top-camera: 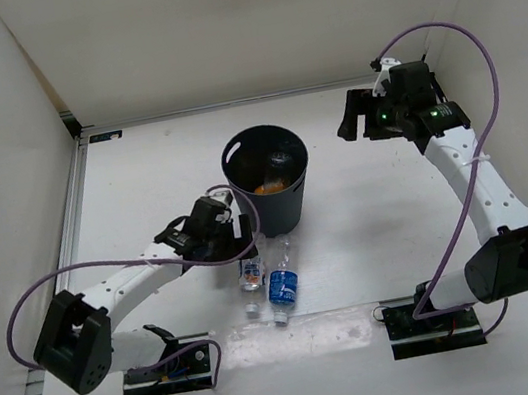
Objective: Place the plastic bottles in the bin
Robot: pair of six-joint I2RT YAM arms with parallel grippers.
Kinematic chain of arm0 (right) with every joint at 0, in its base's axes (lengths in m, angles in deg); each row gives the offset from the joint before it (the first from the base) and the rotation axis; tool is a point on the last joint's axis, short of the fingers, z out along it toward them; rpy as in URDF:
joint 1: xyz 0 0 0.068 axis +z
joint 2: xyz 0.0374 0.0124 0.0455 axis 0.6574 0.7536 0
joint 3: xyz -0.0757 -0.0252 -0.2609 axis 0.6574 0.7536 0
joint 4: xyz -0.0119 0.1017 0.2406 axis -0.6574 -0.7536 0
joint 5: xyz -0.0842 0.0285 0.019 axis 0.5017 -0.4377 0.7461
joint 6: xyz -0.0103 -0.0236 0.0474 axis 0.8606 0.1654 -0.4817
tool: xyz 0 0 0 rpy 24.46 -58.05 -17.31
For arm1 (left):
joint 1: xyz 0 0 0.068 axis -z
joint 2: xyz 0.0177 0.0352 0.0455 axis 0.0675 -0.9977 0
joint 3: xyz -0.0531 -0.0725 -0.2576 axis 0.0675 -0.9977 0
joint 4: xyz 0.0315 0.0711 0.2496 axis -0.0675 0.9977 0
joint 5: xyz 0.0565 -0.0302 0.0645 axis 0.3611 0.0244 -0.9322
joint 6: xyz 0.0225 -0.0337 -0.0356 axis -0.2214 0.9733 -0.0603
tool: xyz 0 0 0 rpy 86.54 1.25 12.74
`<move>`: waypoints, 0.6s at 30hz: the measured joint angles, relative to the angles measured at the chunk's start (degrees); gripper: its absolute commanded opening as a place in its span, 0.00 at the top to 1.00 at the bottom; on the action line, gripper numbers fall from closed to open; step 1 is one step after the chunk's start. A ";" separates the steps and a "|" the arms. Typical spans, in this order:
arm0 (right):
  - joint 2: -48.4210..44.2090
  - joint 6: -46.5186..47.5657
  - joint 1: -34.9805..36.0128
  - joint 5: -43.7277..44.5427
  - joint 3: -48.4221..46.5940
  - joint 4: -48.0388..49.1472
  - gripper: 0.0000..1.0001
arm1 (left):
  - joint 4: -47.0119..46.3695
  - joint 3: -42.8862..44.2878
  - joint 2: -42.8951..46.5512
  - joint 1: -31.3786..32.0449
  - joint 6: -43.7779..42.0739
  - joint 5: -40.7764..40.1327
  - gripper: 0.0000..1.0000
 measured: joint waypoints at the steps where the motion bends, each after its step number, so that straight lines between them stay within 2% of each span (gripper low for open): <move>1: 0.00 0.02 -0.46 -0.26 0.00 -0.37 0.10 | -0.94 0.48 -1.22 1.22 0.48 -0.72 0.00; 9: 0.00 0.02 -2.99 -1.60 -0.02 -2.73 0.10 | -3.43 2.03 -5.77 5.77 1.92 -2.51 0.00; 18: 0.00 0.02 -3.23 -2.32 -0.02 -2.89 0.10 | -0.72 3.28 -11.58 6.80 2.05 -3.23 0.00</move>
